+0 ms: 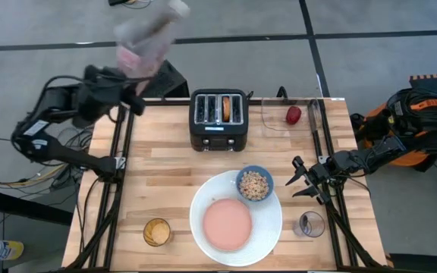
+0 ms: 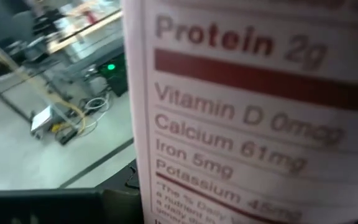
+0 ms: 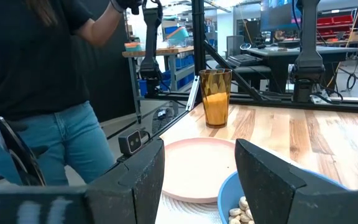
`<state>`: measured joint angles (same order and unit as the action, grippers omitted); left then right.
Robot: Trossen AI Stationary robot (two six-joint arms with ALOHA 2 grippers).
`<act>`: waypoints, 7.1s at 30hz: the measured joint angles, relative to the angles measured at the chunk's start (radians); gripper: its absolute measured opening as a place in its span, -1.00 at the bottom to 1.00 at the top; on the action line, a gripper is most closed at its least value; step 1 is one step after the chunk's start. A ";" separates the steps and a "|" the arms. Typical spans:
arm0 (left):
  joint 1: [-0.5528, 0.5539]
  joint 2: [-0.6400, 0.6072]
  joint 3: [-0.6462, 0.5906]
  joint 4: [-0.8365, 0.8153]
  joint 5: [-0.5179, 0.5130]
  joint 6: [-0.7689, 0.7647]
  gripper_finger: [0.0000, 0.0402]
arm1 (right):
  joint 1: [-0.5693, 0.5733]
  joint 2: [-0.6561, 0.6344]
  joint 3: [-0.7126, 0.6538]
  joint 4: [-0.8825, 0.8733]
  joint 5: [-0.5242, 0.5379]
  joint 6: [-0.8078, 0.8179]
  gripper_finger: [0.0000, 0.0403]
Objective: Arrange a breakfast setting
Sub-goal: Pour the cereals into the blue bowl, then remove the sliced bagel from the toaster and put it on the pink plate
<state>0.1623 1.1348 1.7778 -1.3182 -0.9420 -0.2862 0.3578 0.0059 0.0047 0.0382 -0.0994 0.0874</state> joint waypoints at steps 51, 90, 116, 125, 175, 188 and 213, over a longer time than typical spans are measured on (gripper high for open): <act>-0.132 -0.575 -1.656 1.006 -0.236 -0.676 -0.26 | 0.000 0.000 0.000 0.000 0.000 0.000 0.08; -0.136 -0.573 -1.675 1.036 0.026 -0.742 0.61 | 0.000 0.000 0.000 0.000 0.000 0.000 0.08; -0.137 -0.578 -1.314 0.410 0.597 -0.776 0.86 | 0.000 0.000 0.000 0.000 0.000 0.000 0.08; -0.137 -0.619 -1.267 0.464 0.898 -0.746 0.86 | 0.000 0.000 0.000 0.000 0.000 0.000 0.08; -0.078 0.158 -0.779 1.310 0.597 -0.459 0.87 | 0.000 0.000 0.000 0.000 0.000 0.000 0.08; 0.044 0.454 -0.547 1.309 0.543 -0.443 0.87 | 0.000 0.000 0.000 0.000 0.000 0.000 0.08; 0.113 0.665 -0.452 1.335 0.353 -0.374 0.87 | 0.000 0.000 0.000 0.000 0.000 0.000 0.08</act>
<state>0.2756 1.7993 1.3254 0.0164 -0.5893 -0.6603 0.3576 0.0059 0.0045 0.0383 -0.0995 0.0873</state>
